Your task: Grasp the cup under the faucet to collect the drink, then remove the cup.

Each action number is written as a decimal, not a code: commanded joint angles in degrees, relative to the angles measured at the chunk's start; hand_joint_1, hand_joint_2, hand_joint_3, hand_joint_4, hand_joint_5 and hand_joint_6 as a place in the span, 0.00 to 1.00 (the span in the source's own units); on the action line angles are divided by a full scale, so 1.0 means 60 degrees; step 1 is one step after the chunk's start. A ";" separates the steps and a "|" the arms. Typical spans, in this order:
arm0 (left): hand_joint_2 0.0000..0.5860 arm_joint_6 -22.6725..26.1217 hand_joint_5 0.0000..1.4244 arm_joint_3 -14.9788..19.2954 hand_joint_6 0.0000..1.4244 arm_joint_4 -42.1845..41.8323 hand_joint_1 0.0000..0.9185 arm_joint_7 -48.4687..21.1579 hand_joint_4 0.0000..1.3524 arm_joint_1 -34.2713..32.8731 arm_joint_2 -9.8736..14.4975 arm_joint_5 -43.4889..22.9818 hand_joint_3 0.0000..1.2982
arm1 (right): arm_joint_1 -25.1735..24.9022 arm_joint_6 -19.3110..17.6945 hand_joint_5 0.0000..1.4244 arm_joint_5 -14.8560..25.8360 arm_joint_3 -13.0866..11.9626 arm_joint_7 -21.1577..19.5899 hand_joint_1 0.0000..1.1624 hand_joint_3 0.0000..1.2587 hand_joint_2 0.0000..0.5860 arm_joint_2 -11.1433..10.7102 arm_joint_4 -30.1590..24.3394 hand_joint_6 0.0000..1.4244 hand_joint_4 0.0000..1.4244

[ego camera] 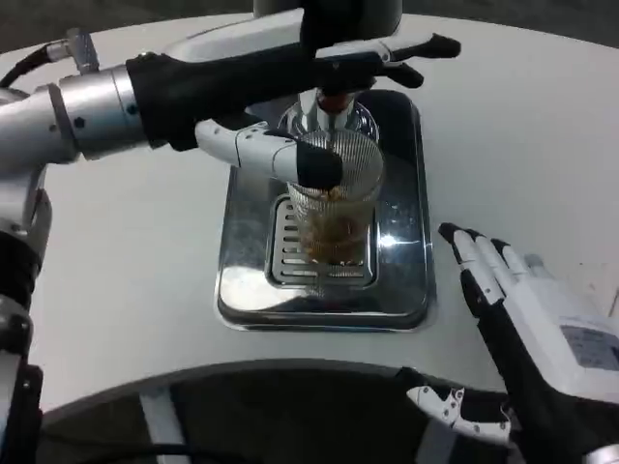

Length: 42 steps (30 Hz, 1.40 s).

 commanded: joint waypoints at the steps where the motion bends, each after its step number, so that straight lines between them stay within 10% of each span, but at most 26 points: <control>1: 0.09 -0.0123 0.07 -0.0289 0.00 0.0051 0.00 -0.0190 0.00 0.0459 0.0220 0.0522 0.04 | -0.0297 0.0238 0.00 0.0342 -0.0072 -0.0426 0.60 0.00 0.42 -0.0114 0.0401 0.00 0.00; 42: 0.09 -0.0118 0.07 -0.0317 0.00 -0.0311 0.00 0.0108 0.00 0.0774 0.0688 0.0267 0.04 | -0.4010 0.1762 0.00 0.3412 0.0429 -0.2435 0.54 0.00 0.37 -0.0542 0.4266 0.00 0.00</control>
